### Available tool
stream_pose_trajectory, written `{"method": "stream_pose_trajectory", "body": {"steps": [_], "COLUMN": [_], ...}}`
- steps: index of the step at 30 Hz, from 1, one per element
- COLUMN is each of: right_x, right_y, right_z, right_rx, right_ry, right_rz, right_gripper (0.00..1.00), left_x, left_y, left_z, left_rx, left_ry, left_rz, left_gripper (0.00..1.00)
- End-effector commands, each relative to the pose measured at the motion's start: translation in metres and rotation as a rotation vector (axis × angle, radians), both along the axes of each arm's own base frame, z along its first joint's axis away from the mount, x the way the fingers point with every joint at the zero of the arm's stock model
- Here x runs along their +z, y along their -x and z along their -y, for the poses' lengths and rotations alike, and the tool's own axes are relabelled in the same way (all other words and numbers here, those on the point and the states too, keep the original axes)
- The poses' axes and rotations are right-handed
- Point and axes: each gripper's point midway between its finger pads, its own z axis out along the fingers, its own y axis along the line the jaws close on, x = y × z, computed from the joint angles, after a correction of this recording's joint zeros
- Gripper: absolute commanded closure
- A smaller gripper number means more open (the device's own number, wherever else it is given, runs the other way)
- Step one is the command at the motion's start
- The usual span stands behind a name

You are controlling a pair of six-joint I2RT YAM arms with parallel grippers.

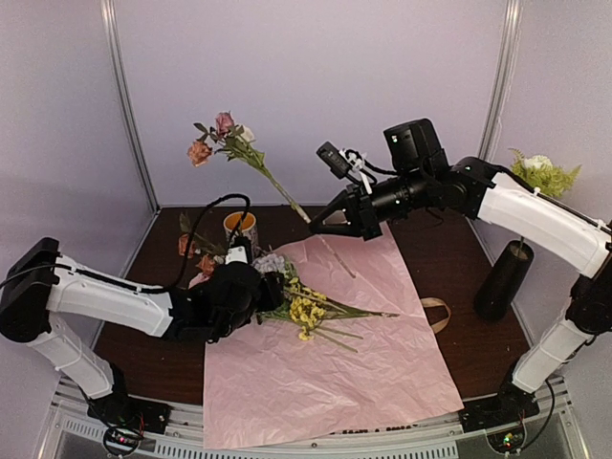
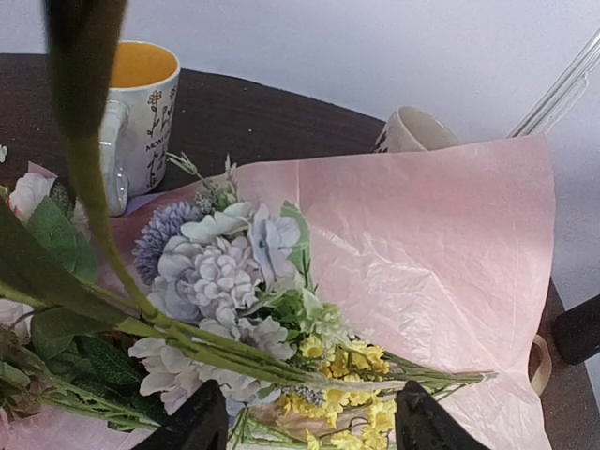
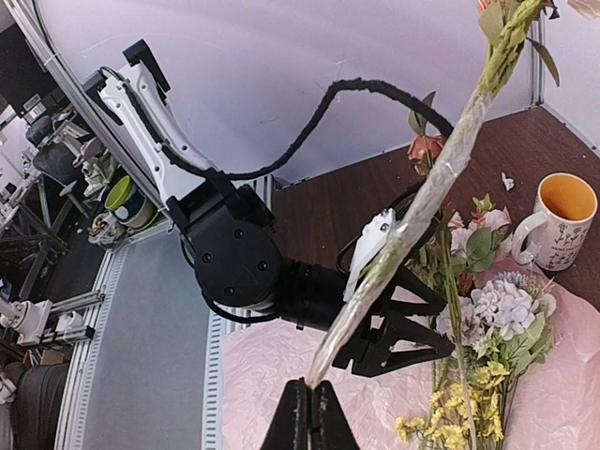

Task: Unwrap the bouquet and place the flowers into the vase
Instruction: Pass from the left arm to the right

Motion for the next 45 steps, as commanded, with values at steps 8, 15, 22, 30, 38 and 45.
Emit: {"method": "stream_pose_trajectory", "body": {"steps": [8,15,22,30,38,45], "right_x": [0.018,0.008,0.004,-0.001,-0.010,-0.017], "right_y": [0.000,-0.007,-0.012,-0.012,-0.012,-0.006], "right_z": [0.002,0.006,0.007,0.006,0.004,0.005], "right_rx": [0.000,-0.031,-0.039,-0.046,-0.047,-0.024], "right_ry": [-0.043,-0.027,-0.050,-0.073,-0.070,-0.062], "right_rz": [0.043,0.036,-0.015,-0.039,-0.063,-0.071], "right_gripper": [1.00,1.00,1.00,1.00,1.00,1.00], "left_x": [-0.013,0.095,0.178,0.223,0.232,0.222], "left_y": [0.060,0.056,0.040,0.029,0.030,0.017], "left_z": [-0.046,-0.039,-0.024,0.036,0.049,0.058], "left_rx": [-0.159,-0.290,-0.280,-0.379,-0.412,-0.419], "left_ry": [-0.235,0.012,0.134,0.311,0.428,0.499], "left_rz": [-0.390,0.015,0.370,0.484,0.518,0.489], "left_gripper": [0.32,0.37,0.32,0.31,0.32,0.48]}}
